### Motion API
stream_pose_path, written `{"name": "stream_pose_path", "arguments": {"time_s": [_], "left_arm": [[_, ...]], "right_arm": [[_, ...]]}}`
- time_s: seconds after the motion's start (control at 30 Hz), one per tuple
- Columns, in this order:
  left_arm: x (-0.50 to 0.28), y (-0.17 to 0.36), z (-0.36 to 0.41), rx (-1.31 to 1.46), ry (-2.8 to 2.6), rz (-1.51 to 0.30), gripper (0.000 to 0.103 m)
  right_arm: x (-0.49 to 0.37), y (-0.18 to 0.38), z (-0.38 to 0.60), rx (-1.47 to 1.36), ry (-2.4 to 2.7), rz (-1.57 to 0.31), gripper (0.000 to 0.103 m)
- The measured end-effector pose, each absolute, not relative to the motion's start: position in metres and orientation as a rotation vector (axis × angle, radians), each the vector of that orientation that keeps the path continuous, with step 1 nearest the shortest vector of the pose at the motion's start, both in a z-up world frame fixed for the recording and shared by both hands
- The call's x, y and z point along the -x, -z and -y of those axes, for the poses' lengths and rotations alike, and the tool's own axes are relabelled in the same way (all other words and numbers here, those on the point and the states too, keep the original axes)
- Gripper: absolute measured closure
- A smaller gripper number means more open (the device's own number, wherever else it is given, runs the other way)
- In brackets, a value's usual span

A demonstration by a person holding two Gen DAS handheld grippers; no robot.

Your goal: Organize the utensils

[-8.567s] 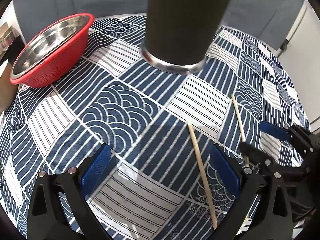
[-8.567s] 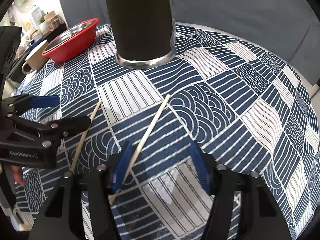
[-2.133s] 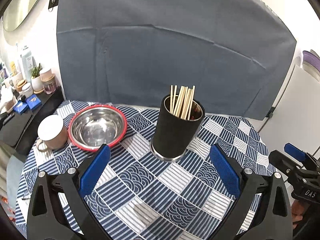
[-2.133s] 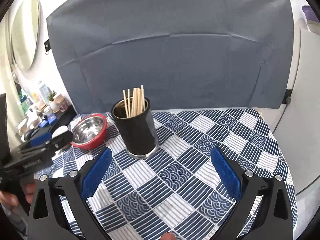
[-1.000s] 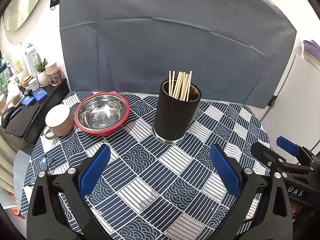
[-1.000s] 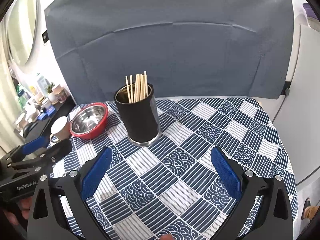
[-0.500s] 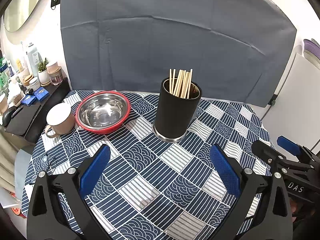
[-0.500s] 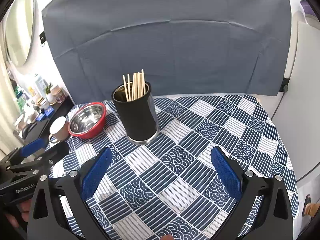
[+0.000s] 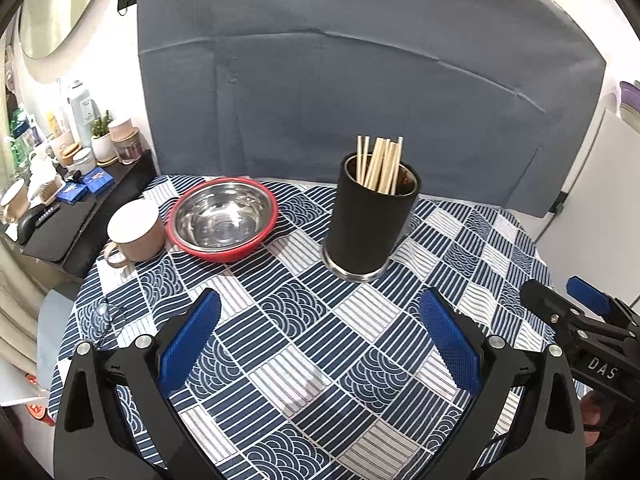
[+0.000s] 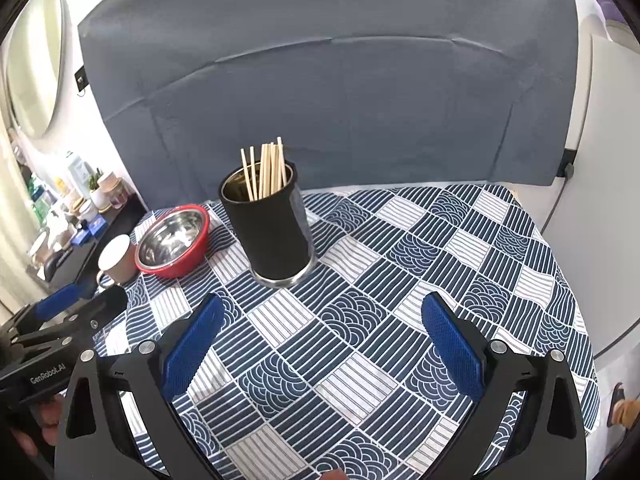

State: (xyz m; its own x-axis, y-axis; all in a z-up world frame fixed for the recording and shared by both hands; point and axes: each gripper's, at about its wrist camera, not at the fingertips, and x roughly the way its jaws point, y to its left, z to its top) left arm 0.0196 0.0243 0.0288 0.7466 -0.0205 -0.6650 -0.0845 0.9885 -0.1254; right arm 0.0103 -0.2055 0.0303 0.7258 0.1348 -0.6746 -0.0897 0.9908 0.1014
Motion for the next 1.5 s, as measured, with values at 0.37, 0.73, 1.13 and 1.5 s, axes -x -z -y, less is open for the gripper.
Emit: {"name": "stream_pose_path", "arguments": {"time_s": [0.37, 0.73, 1.13, 1.5], "left_arm": [[-0.0158, -0.0300, -0.0256, 0.137, -0.049, -0.721, 0.006], [-0.0147, -0.0277, -0.0282, 0.140, -0.073, -0.735, 0.006], [-0.0140, -0.0262, -0.0271, 0.131, -0.082, -0.744, 0.006], [-0.0148, -0.0256, -0.0281, 0.128, -0.099, -0.758, 0.006]], "right_arm": [[-0.0107, -0.0297, 0.2057, -0.064, -0.119, -0.752, 0.008], [-0.0116, -0.0274, 0.2045, -0.059, -0.126, -0.767, 0.008], [-0.0107, -0.0265, 0.2053, -0.063, -0.121, -0.769, 0.008], [-0.0102, -0.0266, 0.2079, -0.079, -0.119, -0.769, 0.008]]}}
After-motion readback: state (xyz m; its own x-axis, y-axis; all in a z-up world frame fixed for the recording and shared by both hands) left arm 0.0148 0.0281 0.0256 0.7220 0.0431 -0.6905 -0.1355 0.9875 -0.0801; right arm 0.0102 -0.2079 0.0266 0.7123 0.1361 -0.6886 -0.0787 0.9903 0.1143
